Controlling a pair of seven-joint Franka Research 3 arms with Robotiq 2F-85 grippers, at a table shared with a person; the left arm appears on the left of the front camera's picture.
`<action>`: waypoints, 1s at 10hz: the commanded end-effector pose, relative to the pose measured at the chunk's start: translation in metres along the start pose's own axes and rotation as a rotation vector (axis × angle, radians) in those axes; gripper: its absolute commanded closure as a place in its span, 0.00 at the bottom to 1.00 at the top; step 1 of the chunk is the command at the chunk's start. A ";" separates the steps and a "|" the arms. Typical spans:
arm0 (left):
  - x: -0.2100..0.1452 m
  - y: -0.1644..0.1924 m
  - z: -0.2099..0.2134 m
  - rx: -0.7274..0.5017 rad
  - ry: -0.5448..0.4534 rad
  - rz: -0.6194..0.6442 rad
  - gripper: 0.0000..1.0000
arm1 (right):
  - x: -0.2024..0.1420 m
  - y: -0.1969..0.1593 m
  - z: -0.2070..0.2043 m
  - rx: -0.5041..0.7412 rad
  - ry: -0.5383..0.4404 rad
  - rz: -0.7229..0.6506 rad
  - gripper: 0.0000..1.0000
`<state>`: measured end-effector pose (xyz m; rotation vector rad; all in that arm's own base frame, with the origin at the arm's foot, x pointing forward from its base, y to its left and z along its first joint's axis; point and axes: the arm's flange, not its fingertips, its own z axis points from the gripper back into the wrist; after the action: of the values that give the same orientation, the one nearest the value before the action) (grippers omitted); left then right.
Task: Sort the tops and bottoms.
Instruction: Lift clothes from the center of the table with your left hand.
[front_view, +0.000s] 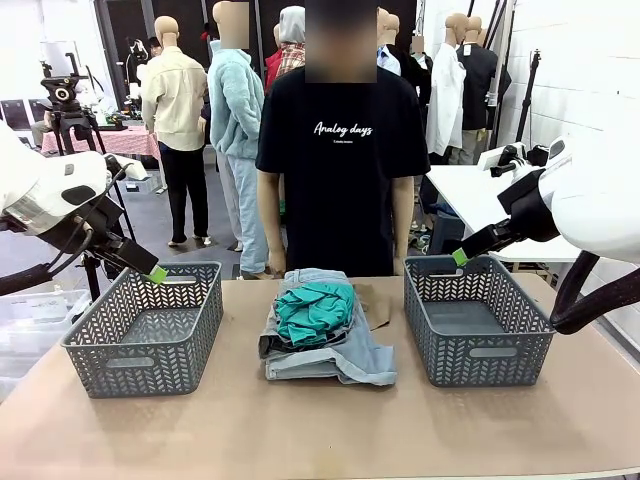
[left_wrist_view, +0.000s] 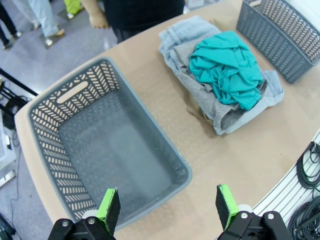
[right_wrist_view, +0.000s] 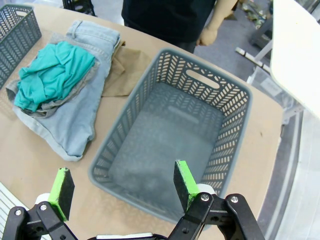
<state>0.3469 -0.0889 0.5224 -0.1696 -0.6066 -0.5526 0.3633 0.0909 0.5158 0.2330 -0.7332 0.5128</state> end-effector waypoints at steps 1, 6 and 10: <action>0.033 -0.007 -0.029 -0.024 0.003 -0.018 0.00 | 0.000 -0.001 -0.001 0.009 -0.008 0.002 0.00; 0.149 -0.010 -0.156 -0.122 0.197 0.024 0.00 | 0.000 -0.001 -0.001 0.009 -0.008 0.002 0.00; 0.199 -0.008 -0.237 -0.078 0.339 -0.006 0.00 | 0.000 -0.001 -0.001 0.009 -0.008 0.002 0.00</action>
<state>0.5863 -0.2394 0.4323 -0.1713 -0.2721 -0.5838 0.3628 0.0915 0.5167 0.2318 -0.7352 0.5144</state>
